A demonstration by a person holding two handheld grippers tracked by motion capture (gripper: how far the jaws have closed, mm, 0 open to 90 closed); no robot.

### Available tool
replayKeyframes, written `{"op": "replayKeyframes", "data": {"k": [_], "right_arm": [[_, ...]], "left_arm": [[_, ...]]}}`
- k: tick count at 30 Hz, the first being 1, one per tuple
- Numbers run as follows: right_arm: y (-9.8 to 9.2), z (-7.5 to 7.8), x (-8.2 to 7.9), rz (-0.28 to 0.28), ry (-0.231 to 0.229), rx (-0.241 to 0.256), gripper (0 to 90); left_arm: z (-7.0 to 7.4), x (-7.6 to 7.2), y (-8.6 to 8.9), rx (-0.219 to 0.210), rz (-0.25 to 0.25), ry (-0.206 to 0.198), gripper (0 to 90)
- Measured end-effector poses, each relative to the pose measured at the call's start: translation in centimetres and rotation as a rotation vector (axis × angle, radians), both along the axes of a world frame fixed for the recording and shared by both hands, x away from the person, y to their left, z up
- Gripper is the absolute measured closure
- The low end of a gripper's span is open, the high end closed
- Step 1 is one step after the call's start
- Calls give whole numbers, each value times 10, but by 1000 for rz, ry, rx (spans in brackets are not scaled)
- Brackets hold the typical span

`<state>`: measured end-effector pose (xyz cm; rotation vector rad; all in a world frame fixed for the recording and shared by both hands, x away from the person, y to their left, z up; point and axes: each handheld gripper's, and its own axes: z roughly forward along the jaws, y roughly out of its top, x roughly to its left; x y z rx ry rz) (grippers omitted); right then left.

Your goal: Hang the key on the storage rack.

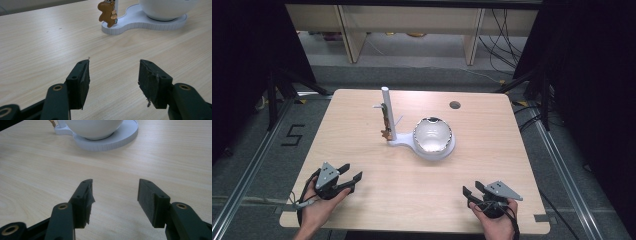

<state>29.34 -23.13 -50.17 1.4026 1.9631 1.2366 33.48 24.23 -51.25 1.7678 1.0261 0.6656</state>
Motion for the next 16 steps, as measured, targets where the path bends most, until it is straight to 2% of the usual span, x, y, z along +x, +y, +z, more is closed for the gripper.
{"op": "replayKeyframes", "data": {"k": [1,2,5,6,7,10,11,12,16], "right_arm": [[0,0,0,-2,-1,-6,466],[0,0,0,7,3,9,465],[0,1,0,15,8,10,464],[0,1,-1,23,12,9,464],[0,1,-1,23,12,10,464],[2,0,-1,10,16,17,463],[1,-1,0,14,5,11,462],[1,0,-1,19,18,11,462],[2,0,-2,-2,17,23,461]], "left_arm": [[-2,0,1,14,9,-6,418],[-4,1,3,14,9,-12,418],[-9,0,5,9,28,-18,415],[-11,-1,5,-5,32,-26,414],[-11,-1,6,2,35,-18,413],[-11,-2,7,-17,41,-36,411],[-11,-2,8,-20,44,-34,411],[-11,-2,8,-30,43,-35,408],[-11,-2,10,-42,55,-33,401]]}}
